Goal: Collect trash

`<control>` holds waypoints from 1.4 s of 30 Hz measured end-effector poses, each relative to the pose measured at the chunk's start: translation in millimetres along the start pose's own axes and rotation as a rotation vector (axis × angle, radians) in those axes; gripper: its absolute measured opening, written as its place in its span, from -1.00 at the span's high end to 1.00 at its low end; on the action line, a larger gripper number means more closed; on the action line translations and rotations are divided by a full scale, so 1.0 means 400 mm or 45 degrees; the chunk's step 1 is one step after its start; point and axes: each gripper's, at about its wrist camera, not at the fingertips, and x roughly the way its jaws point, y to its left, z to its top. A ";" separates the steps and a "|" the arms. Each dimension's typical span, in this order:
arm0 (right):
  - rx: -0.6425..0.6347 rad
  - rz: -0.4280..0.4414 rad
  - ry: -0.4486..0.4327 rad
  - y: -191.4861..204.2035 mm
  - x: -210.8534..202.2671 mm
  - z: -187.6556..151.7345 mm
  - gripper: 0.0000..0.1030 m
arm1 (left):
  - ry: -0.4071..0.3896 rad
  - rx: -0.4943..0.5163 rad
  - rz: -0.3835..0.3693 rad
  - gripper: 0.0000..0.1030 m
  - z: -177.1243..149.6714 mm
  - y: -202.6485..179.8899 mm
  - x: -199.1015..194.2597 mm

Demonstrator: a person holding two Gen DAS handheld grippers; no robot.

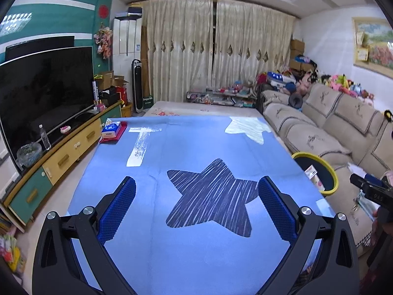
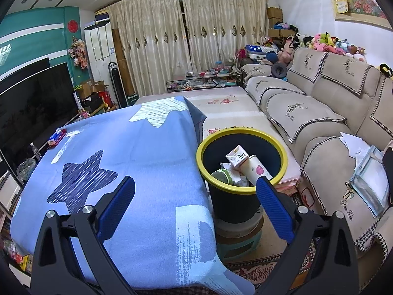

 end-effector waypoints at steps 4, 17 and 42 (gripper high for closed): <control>-0.024 0.054 0.055 0.028 0.066 0.041 -0.85 | 0.092 0.027 0.046 -0.90 0.042 0.032 0.097; -0.196 0.183 0.324 0.324 0.574 0.182 -0.86 | 0.395 -0.029 0.235 -0.90 0.073 0.239 0.602; -0.264 0.076 0.448 0.455 0.750 0.186 -0.89 | 0.520 -0.103 0.224 -0.93 0.093 0.304 0.798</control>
